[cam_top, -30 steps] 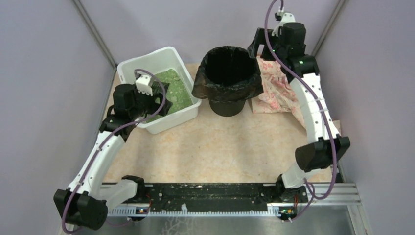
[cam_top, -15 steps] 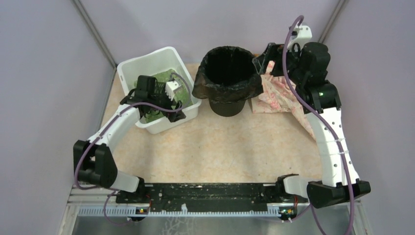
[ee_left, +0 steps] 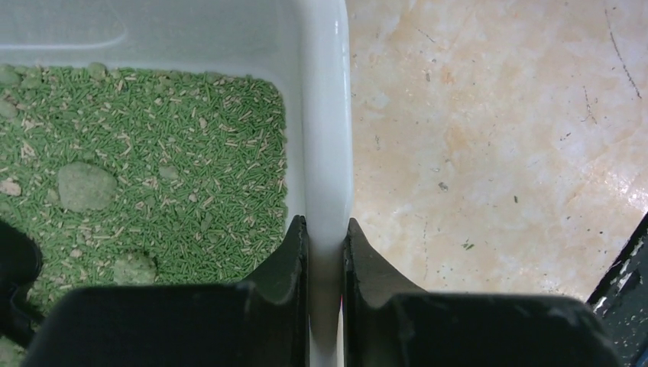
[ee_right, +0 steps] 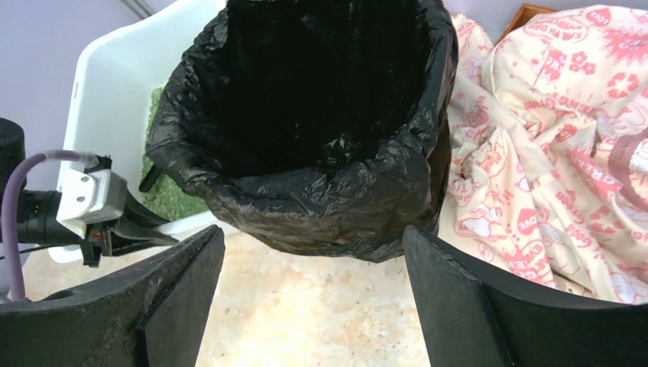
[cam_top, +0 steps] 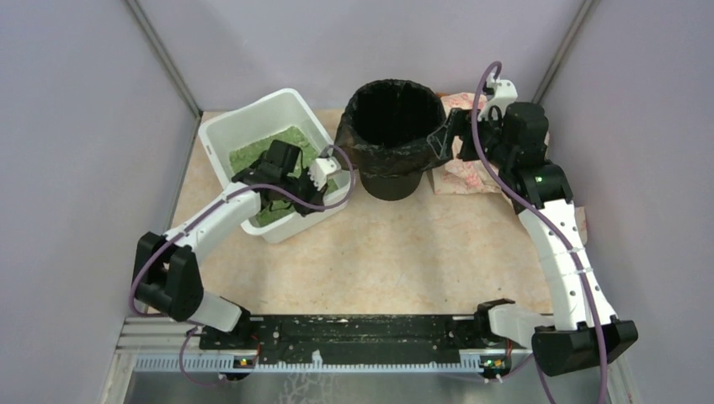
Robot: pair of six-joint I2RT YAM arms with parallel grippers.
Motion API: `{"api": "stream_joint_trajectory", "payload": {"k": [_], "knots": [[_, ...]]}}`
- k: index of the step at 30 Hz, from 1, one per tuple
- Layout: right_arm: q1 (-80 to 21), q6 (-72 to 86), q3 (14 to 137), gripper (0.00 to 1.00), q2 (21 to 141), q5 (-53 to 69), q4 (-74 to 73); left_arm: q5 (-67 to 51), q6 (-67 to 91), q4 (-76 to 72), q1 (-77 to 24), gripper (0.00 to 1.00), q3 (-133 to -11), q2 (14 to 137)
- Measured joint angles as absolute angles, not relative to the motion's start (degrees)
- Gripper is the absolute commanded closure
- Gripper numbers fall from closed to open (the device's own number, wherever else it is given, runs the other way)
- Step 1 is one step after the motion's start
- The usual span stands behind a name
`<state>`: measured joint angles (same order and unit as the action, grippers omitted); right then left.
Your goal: Clean the litter box
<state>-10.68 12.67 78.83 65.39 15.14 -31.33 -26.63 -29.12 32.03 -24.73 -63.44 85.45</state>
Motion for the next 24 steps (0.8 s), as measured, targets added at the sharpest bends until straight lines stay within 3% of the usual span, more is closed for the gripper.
{"api": "stream_joint_trajectory", "payload": {"k": [10,11,14,15,16,24], "knots": [[-10.7,14.0,73.6,0.13,63.0,17.3,-28.3,-16.1,-19.7,44.2,-34.8,0.96,-61.1,76.2],[-10.7,13.9,73.5,0.13,63.0,17.3,-28.4,-15.4,-18.8,45.5,-35.1,0.92,-61.3,75.7],[-10.7,13.9,72.9,0.13,62.9,17.2,-28.3,-11.9,-15.1,47.3,-35.4,0.38,-62.4,75.2],[-10.7,13.9,72.8,0.13,62.9,17.2,-28.3,-10.1,-12.7,47.6,-35.3,0.11,-62.7,75.3],[-10.7,13.8,72.7,0.13,62.8,17.2,-28.4,-8.1,-10.3,48.2,-35.0,0.03,-62.9,75.3],[-10.7,13.4,73.3,0.14,61.1,16.4,-29.2,-2.6,0.8,47.1,-34.1,0.01,-64.9,75.4]]}}
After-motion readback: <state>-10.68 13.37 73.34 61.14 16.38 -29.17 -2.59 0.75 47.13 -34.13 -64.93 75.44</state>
